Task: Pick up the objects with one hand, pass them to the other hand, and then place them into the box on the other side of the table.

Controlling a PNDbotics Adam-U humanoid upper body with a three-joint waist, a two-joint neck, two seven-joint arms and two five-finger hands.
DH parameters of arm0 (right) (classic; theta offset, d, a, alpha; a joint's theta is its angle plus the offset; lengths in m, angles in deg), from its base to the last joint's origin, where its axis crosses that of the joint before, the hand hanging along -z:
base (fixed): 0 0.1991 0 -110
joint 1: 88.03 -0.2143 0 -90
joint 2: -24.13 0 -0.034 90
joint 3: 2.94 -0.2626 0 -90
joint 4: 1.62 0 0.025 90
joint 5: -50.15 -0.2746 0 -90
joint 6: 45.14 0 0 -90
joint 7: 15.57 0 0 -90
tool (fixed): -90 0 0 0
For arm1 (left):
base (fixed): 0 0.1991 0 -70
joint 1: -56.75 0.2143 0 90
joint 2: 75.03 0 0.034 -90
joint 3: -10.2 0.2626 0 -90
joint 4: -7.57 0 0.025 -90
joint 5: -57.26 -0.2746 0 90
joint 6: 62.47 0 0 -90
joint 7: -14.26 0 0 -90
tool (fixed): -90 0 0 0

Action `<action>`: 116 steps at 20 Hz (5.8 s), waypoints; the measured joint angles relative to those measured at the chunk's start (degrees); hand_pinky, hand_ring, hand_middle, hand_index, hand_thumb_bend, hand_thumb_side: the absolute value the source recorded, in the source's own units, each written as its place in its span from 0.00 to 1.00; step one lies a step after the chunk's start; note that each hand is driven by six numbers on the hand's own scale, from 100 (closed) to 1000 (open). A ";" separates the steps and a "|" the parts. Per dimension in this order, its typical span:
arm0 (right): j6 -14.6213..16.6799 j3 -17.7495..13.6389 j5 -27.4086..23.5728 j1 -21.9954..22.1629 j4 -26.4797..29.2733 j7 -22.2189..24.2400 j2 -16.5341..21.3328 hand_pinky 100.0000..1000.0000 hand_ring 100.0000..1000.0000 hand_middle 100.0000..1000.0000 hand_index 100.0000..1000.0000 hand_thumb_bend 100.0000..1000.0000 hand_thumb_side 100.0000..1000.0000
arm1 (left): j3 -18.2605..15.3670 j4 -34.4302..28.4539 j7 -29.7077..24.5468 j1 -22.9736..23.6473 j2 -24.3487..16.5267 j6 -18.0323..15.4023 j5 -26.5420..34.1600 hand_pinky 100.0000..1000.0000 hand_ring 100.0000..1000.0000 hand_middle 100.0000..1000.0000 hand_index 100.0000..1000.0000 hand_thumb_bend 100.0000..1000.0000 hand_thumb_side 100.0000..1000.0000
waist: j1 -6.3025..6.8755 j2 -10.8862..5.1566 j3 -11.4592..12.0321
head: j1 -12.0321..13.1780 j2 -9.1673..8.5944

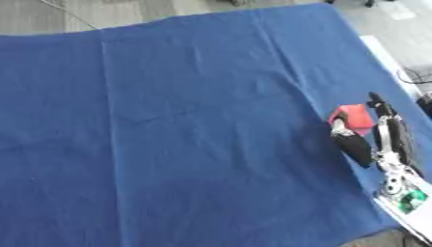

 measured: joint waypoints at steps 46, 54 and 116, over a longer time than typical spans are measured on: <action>4.92 -0.60 -3.61 -1.34 0.00 -5.12 -0.60 0.68 0.42 0.37 0.97 0.00 0.22 | -0.02 0.00 0.05 0.31 0.01 0.04 -0.03 0.91 0.74 0.67 0.78 0.00 0.80 | 0.17 0.01 0.03 | 0.09 -0.49; 12.79 -3.60 -8.24 -2.03 0.00 -12.38 0.26 0.63 0.39 0.35 0.95 0.00 0.14 | -0.04 0.00 0.14 0.70 0.00 -0.03 -0.03 0.91 0.74 0.67 0.78 0.00 0.79 | -0.39 -0.44 -0.10 | 0.63 -0.07; 24.49 45.40 3.29 -49.88 -0.02 22.79 -4.14 0.61 0.38 0.35 0.68 0.00 0.00 | 12.74 -0.65 -42.27 -19.28 -21.52 2.29 -8.94 0.89 0.82 0.79 0.92 0.00 0.79 | 0.57 -10.30 3.76 | 14.62 9.81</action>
